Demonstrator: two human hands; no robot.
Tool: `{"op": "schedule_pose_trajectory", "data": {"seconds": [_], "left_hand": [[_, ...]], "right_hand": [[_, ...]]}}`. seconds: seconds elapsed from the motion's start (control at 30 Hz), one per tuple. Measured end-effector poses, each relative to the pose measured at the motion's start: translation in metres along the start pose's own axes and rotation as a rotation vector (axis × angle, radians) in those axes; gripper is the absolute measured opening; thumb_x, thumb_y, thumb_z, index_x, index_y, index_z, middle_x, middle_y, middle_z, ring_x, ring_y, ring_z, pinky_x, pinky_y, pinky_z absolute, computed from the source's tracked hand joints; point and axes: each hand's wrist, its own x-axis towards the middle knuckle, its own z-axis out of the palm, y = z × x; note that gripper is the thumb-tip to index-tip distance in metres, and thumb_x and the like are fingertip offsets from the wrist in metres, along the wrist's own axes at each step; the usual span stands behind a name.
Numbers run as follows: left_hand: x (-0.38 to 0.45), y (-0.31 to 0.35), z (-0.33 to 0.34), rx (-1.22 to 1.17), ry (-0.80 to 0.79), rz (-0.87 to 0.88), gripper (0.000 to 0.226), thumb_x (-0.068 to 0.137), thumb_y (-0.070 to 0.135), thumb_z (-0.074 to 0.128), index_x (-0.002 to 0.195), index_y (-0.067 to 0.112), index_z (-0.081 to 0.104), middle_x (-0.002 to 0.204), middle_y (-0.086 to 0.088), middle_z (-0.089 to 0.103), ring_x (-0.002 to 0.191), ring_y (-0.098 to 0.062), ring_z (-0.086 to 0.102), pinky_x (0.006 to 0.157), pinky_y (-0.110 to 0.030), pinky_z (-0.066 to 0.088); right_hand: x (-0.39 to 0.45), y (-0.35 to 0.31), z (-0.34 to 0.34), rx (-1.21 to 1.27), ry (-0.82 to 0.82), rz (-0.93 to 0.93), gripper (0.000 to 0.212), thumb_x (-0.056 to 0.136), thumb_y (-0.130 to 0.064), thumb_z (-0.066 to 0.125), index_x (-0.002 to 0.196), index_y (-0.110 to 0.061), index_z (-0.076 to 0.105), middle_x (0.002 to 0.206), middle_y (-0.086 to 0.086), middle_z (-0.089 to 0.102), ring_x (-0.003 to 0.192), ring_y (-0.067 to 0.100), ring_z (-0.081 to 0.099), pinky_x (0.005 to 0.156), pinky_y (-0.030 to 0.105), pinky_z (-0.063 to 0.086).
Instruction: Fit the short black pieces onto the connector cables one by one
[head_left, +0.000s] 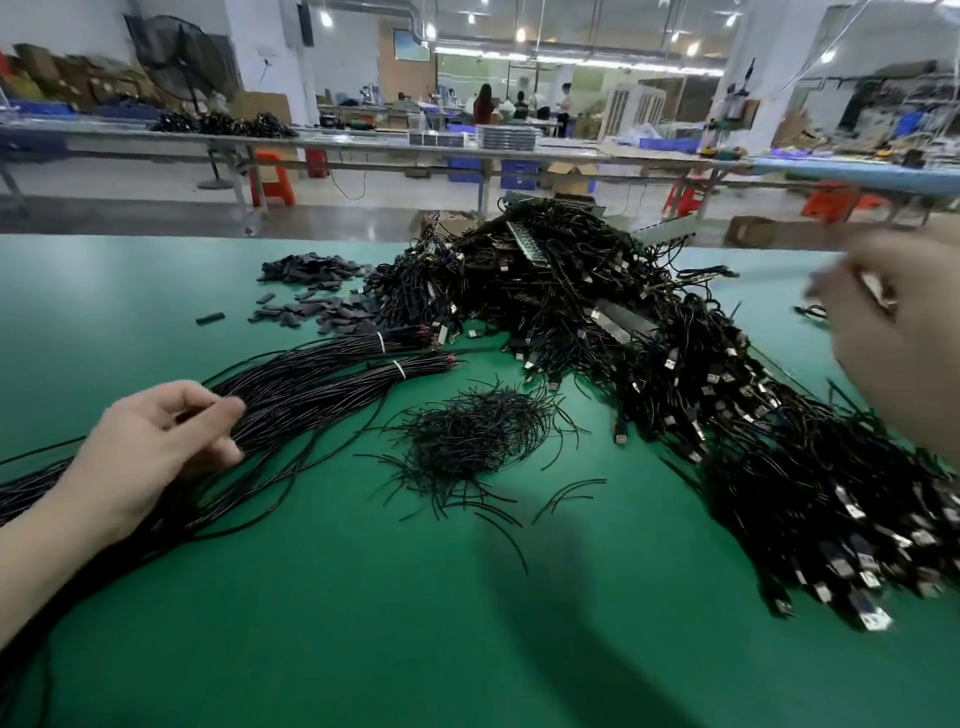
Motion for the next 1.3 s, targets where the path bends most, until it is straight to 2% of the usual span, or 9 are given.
{"op": "schedule_pose_trajectory", "data": {"seconds": [0.13,0.23,0.37,0.43,0.5,0.6,0.8,1.03,1.3], "left_hand": [[0.009,0.047,0.052,-0.546,-0.063,-0.191,0.013,0.063,0.038,0.077,0.064,0.025,0.075,0.076,0.005,0.075,0.069,-0.009,0.073,0.056,-0.024,0.058],[0.009,0.074,0.098,-0.828,-0.088,-0.277,0.017,0.075,0.036,0.069,0.063,0.024,0.076,0.081,0.007,0.075,0.078,-0.007,0.072,0.068,-0.026,0.060],[0.000,0.108,0.158,-1.051,-0.135,-0.263,0.022,0.088,0.041,0.062,0.079,0.025,0.074,0.089,0.007,0.074,0.086,-0.010,0.072,0.072,-0.026,0.058],[-0.004,0.120,0.182,-1.032,-0.189,-0.243,0.027,0.094,0.041,0.056,0.086,0.023,0.074,0.093,0.004,0.075,0.087,-0.012,0.072,0.070,-0.027,0.058],[-0.008,0.132,0.202,-0.964,-0.243,-0.217,0.031,0.094,0.041,0.053,0.085,0.022,0.077,0.094,0.001,0.075,0.087,-0.014,0.072,0.070,-0.027,0.058],[-0.010,0.136,0.219,-0.864,-0.258,-0.170,0.029,0.085,0.044,0.058,0.088,0.022,0.076,0.099,-0.002,0.076,0.093,-0.015,0.073,0.072,-0.026,0.059],[0.003,0.122,0.218,-0.649,-0.283,-0.132,0.034,0.084,0.055,0.054,0.088,0.032,0.079,0.105,-0.002,0.075,0.099,-0.017,0.072,0.091,-0.041,0.053],[0.017,0.116,0.200,-0.554,-0.557,-0.163,0.051,0.103,0.044,0.033,0.098,0.024,0.079,0.109,-0.006,0.074,0.091,-0.014,0.072,0.053,-0.023,0.055],[0.017,0.121,0.186,-0.699,-0.854,-0.196,0.050,0.094,0.043,0.035,0.104,0.017,0.077,0.108,-0.008,0.074,0.103,-0.019,0.070,0.084,-0.028,0.058]], "right_hand": [[-0.105,0.075,0.014,-0.207,-0.434,0.198,0.022,0.090,-0.040,0.051,0.069,-0.045,0.045,0.058,-0.001,0.043,0.053,0.025,0.046,0.054,0.041,0.047],[-0.166,0.084,0.024,-0.139,-0.615,0.248,0.044,0.079,-0.019,0.072,0.060,-0.046,0.043,0.057,-0.006,0.043,0.049,0.022,0.047,0.050,0.037,0.046],[-0.178,0.045,0.029,-0.048,-0.641,0.247,0.045,0.091,-0.057,0.050,0.072,-0.027,0.077,0.072,0.007,0.055,0.062,0.030,0.055,0.055,0.039,0.049],[-0.156,0.016,0.036,0.065,-0.596,0.229,0.030,0.088,-0.040,0.062,0.110,-0.024,0.074,0.104,0.006,0.057,0.090,0.022,0.057,0.076,0.035,0.046],[-0.124,-0.024,0.035,0.357,-0.479,0.167,0.043,0.082,-0.049,0.057,0.123,-0.038,0.060,0.111,-0.012,0.054,0.086,0.001,0.056,0.077,0.017,0.040],[-0.077,-0.082,0.041,0.680,-0.388,0.141,0.043,0.080,-0.060,0.048,0.120,-0.046,0.057,0.096,-0.025,0.059,0.083,-0.006,0.058,0.071,0.010,0.045],[-0.045,-0.127,0.083,0.853,-0.457,0.041,0.020,0.094,-0.024,0.060,0.078,-0.015,0.070,0.061,-0.004,0.063,0.052,0.005,0.049,0.051,0.018,0.037],[-0.042,-0.121,0.102,1.266,-0.685,0.151,0.025,0.099,-0.020,0.051,0.084,-0.013,0.070,0.060,-0.004,0.060,0.057,0.009,0.058,0.057,0.019,0.049],[-0.051,-0.101,0.119,1.339,-1.285,0.133,0.027,0.093,-0.037,0.051,0.091,-0.022,0.073,0.066,-0.003,0.056,0.061,0.015,0.053,0.061,0.020,0.049]]}}
